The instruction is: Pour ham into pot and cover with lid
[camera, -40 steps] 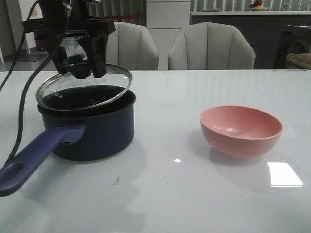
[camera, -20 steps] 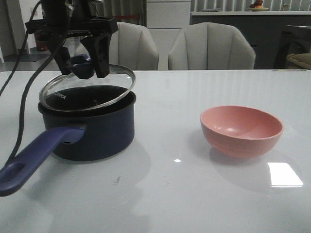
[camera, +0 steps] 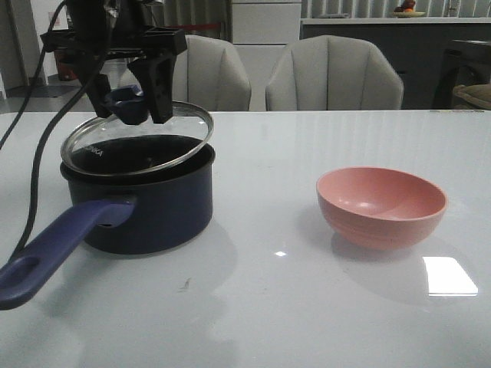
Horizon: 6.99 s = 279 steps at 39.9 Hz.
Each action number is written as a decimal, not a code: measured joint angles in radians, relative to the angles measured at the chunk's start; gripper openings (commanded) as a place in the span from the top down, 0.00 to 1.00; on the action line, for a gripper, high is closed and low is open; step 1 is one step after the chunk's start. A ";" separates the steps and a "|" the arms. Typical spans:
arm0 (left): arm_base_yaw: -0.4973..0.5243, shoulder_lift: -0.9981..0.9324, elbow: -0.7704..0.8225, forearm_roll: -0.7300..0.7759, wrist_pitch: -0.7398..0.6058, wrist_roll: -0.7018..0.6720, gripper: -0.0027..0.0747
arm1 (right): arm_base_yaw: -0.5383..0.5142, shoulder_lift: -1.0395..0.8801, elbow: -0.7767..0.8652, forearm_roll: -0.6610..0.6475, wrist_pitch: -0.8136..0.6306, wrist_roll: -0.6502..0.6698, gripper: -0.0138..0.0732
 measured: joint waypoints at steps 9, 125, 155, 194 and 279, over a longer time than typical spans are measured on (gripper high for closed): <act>0.000 -0.022 0.000 0.000 0.000 0.000 0.51 | 0.000 0.000 0.000 0.000 0.000 0.000 0.67; 0.000 -1.716 1.250 0.086 -0.609 0.000 0.22 | 0.000 0.000 0.000 0.000 0.000 0.000 0.67; 0.000 -1.921 1.453 0.107 -0.708 0.000 0.80 | 0.000 0.000 0.000 0.000 0.000 0.000 0.67; 0.400 -2.008 1.881 -0.003 -1.196 0.000 0.80 | 0.000 0.000 0.000 0.000 0.000 0.000 0.67; 0.410 -2.008 1.881 -0.007 -1.210 0.000 0.80 | -0.304 -0.181 0.176 -0.489 -0.015 0.456 0.67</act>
